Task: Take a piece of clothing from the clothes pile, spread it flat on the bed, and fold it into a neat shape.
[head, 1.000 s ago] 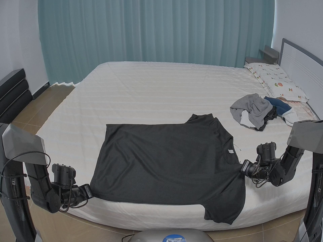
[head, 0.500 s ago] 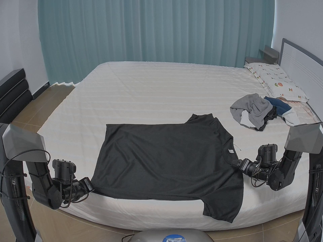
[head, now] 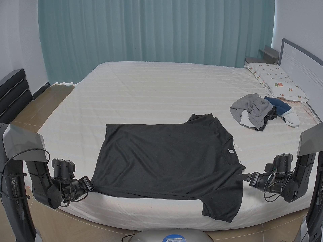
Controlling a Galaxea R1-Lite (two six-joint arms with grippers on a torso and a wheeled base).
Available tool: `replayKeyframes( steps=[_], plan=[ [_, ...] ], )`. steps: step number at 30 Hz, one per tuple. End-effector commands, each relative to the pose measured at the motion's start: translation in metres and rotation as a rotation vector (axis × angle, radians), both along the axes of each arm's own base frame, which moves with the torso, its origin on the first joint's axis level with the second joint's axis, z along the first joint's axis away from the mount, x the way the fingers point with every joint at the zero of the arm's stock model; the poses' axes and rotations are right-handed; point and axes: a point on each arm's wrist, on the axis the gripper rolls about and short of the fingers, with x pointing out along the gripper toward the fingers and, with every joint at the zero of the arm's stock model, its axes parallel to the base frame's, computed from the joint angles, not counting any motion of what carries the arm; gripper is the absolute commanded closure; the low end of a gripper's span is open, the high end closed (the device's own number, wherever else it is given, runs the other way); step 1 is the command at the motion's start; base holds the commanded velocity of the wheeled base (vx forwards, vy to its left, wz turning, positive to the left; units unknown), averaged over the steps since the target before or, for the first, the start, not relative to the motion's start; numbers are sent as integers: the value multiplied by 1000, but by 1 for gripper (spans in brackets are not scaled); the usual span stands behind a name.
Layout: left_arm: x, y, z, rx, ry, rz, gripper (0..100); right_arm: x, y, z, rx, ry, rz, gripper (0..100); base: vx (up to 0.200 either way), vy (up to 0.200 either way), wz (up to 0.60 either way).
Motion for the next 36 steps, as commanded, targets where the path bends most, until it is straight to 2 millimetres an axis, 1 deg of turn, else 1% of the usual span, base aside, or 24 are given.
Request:
replayKeyframes(
  steps=[1, 7, 11, 16, 18, 26, 27, 32, 36],
  plan=[
    [0, 0, 0, 0, 2, 0, 100, -16, 14, -8, -1, 50, 68, 0, 0, 0, 0],
    [0, 1, 0, 0, 2, 2, 100, -17, 25, -20, -5, 64, 105, 0, 0, 0, 0],
    [0, 0, 0, 0, 2, 0, 100, -19, 24, -20, -7, 71, 104, 0, 0, 0, 0],
    [0, 0, 0, 0, 2, 0, 100, -28, 21, -22, -7, 106, 95, 0, 0, 0, 0],
    [0, 0, 0, 0, 2, 0, 100, -27, 21, -22, -7, 98, 96, 0, 0, 0, 0],
    [0, 0, -1, 1, 3, -1, 100, -25, 26, -34, -38, 71, 79, 0, 0, 0, 0],
    [0, 0, 0, 0, 2, 0, 100, -25, 28, -35, -38, 73, 85, 100, 0, 0, 0],
    [0, 0, 0, 1, 1, -1, 100, -26, 28, -35, -40, 76, 85, 100, 0, 0, 0],
    [0, 0, 0, 1, 0, -1, 100, -32, 25, -33, -42, 95, 77, 100, 0, 0, 0]
  ],
)
